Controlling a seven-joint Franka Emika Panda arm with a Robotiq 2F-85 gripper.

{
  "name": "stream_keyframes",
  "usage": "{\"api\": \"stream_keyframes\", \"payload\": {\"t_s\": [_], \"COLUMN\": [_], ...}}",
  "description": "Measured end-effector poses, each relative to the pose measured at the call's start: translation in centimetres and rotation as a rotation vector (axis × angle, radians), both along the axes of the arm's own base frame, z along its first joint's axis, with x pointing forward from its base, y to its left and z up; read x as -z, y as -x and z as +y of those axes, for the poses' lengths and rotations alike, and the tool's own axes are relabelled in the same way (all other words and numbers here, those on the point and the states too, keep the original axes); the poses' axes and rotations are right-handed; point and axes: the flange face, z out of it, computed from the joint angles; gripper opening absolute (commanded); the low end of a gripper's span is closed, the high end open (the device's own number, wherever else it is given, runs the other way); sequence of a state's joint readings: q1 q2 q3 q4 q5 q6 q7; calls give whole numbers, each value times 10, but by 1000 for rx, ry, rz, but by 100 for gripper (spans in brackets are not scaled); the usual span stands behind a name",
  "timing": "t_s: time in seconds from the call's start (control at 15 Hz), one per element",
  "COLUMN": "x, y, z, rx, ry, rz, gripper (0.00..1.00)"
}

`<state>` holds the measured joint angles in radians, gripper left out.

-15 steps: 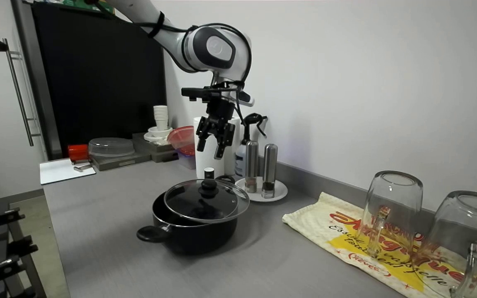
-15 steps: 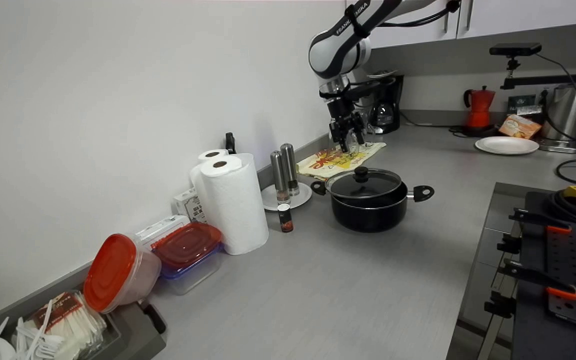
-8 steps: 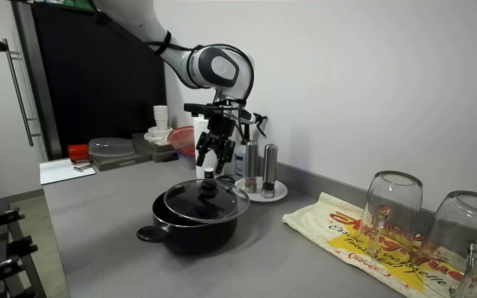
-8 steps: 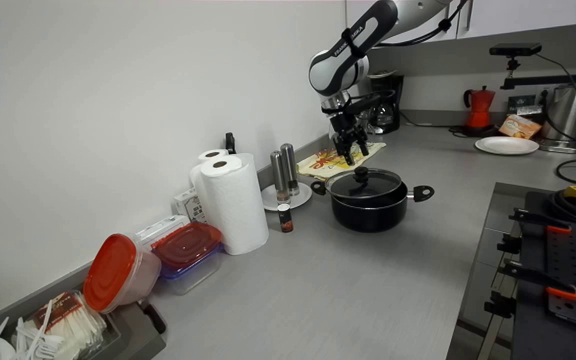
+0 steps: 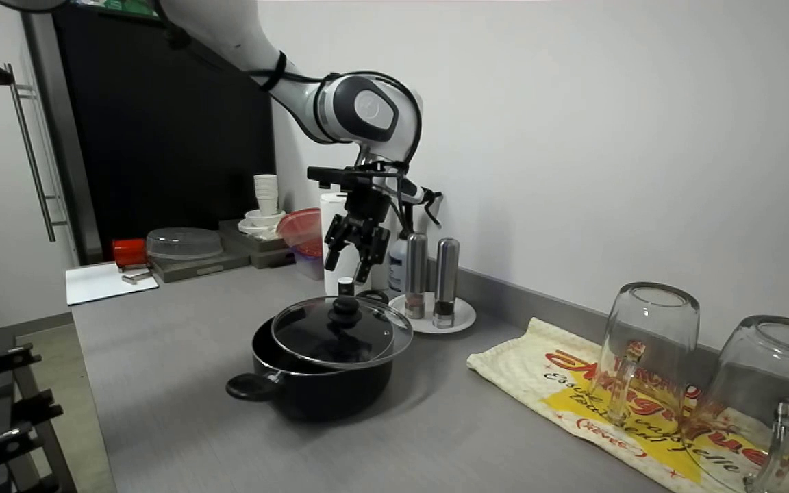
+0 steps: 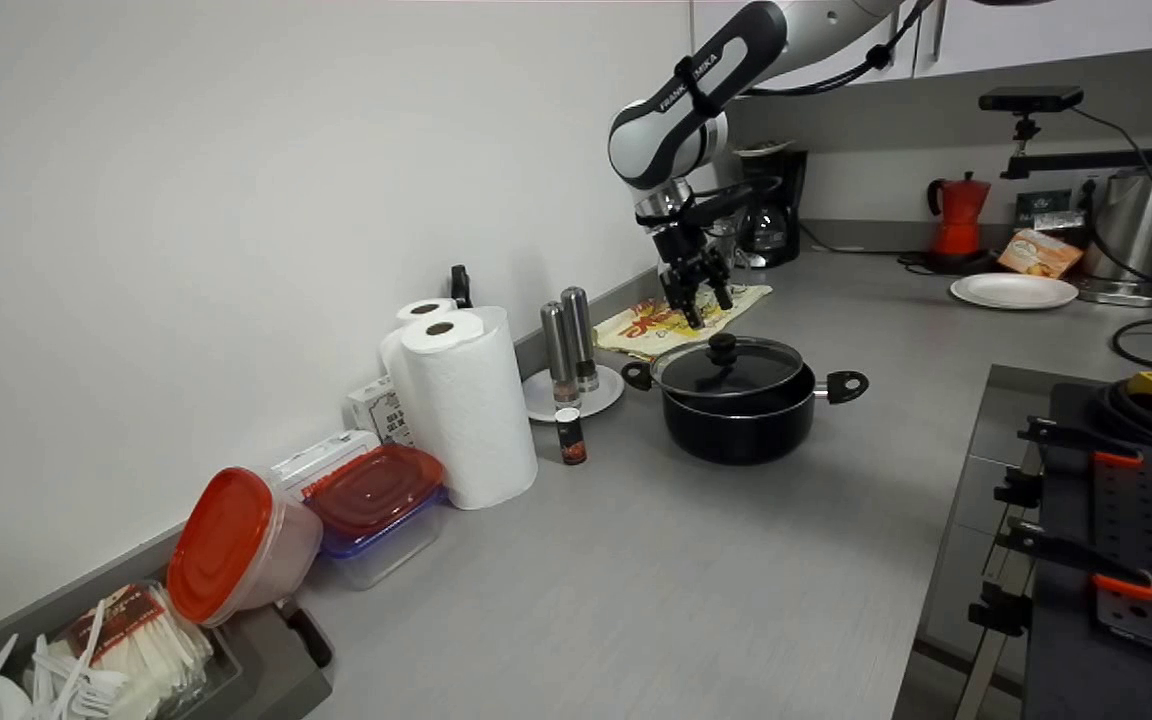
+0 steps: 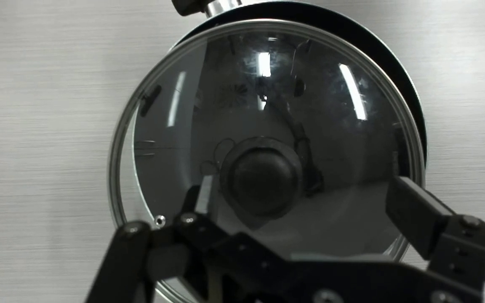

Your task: Take the lid off the pot on the table

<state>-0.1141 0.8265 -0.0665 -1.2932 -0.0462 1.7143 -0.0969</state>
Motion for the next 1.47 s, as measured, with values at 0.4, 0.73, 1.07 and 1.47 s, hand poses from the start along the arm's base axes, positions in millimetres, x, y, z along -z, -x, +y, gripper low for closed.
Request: {"api": "stream_keyframes", "payload": {"t_s": [0.4,0.73,1.07,1.47], "x": [14,28,31,36], "y": [-1,2,1,1], "z": [-4,-16,-18,-18], "rx": [5,21,24,25], "ry": [2,10,11,9], "rz": [25,42,49,67], "gripper": [100,100,100,100]}}
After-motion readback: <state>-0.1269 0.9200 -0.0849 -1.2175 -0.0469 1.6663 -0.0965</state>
